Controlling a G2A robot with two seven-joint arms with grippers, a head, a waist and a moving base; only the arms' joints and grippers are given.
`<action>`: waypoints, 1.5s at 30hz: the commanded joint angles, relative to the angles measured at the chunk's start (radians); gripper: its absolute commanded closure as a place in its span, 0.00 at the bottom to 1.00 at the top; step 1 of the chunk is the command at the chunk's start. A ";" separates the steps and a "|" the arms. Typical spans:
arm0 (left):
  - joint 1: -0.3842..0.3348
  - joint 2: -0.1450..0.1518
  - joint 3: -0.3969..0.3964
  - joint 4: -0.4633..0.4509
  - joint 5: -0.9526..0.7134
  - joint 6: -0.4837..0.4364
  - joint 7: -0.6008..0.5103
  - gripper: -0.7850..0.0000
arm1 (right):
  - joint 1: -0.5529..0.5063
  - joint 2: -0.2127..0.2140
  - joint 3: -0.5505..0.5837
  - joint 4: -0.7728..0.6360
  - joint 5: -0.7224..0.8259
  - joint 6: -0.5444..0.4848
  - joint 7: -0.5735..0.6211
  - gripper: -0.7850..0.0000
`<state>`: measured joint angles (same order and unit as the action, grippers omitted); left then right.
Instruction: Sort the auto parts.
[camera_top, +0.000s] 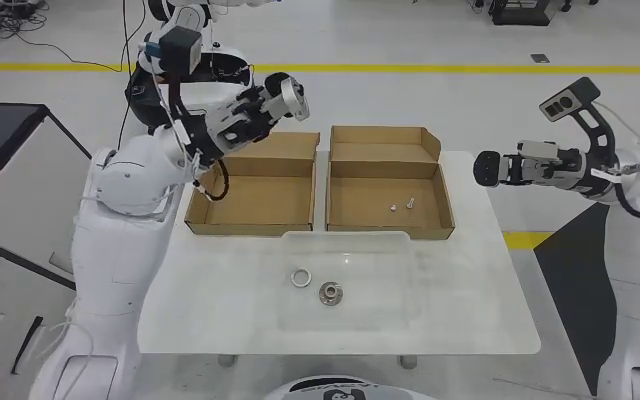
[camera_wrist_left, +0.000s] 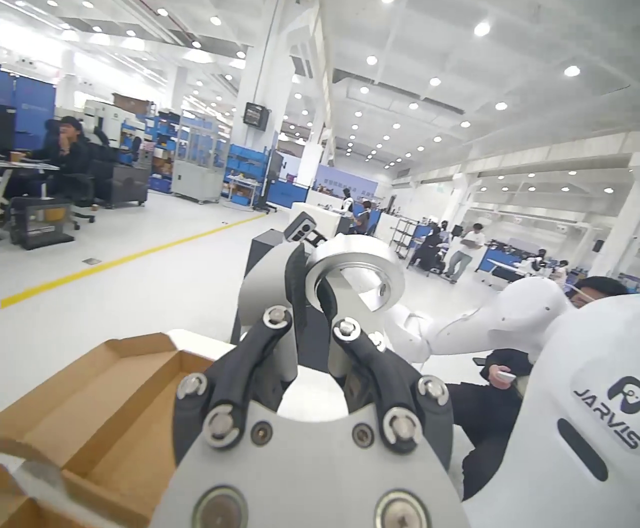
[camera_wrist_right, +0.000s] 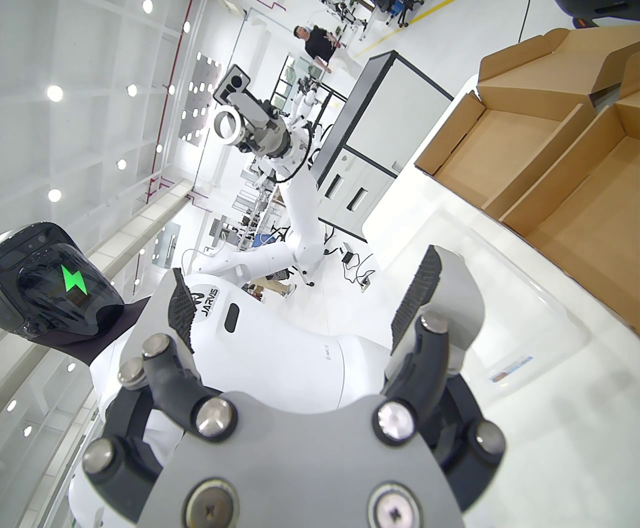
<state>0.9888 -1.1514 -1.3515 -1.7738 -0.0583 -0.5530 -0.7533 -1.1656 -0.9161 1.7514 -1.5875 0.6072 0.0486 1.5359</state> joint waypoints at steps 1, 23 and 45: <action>-0.025 0.004 -0.007 0.027 0.044 0.011 -0.028 1.00 | 0.000 0.000 0.000 0.000 0.000 0.000 0.000 0.00; -0.032 0.045 0.032 0.160 0.399 0.153 -0.250 1.00 | 0.000 0.000 0.000 0.000 0.000 0.000 0.000 0.00; -0.024 0.055 0.057 0.176 0.512 0.221 -0.205 1.00 | 0.000 0.000 0.000 0.000 0.000 0.000 0.000 0.00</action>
<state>0.9637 -1.0973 -1.2999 -1.5836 0.4255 -0.3632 -0.9608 -1.1656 -0.9161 1.7514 -1.5875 0.6072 0.0486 1.5359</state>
